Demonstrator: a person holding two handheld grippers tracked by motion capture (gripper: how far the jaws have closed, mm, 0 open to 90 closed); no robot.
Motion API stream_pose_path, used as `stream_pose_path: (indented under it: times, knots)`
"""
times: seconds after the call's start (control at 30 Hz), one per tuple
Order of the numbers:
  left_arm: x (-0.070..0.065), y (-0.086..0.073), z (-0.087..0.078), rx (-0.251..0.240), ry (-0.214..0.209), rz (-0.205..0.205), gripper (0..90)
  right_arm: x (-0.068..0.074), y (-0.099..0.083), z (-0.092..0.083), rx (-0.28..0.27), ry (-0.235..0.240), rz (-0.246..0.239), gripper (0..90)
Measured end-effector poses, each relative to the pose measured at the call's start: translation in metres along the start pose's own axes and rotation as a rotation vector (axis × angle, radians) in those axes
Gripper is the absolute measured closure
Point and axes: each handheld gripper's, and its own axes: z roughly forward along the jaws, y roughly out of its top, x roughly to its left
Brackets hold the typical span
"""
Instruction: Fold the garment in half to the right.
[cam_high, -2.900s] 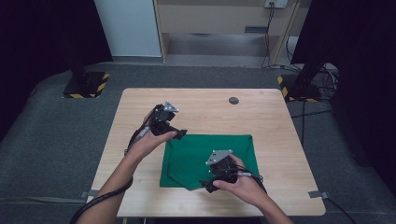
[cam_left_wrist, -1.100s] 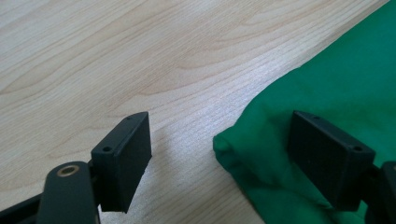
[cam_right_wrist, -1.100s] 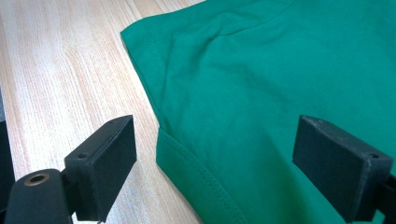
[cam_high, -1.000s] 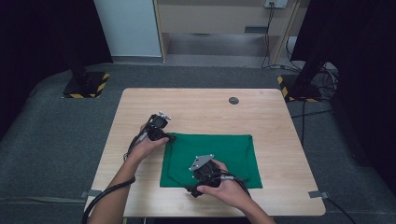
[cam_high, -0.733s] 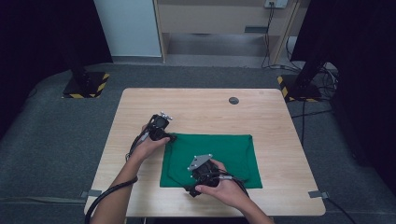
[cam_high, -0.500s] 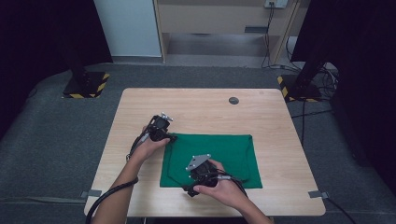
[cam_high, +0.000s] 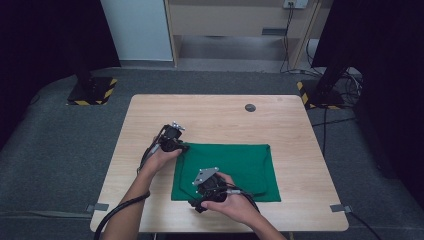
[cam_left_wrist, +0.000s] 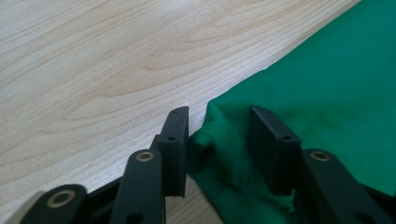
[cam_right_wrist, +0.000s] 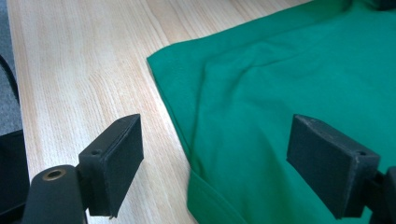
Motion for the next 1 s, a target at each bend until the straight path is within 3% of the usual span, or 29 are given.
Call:
stream_pose_path:
  times: [0.27,0.47,1.0]
  knots:
    - [-0.003,-0.003,0.000,-0.023,-0.010,-0.023,67.6,0.009,0.007,0.011,-0.005,-0.012,-0.035,25.6]
    - [-0.005,-0.002,-0.001,-0.009,0.000,-0.033,70.9,0.015,0.012,0.023,0.010,-0.014,-0.045,30.7]
    - [-0.005,-0.004,-0.001,-0.026,-0.005,-0.031,71.2,0.015,0.025,0.044,0.043,-0.039,-0.028,37.2]
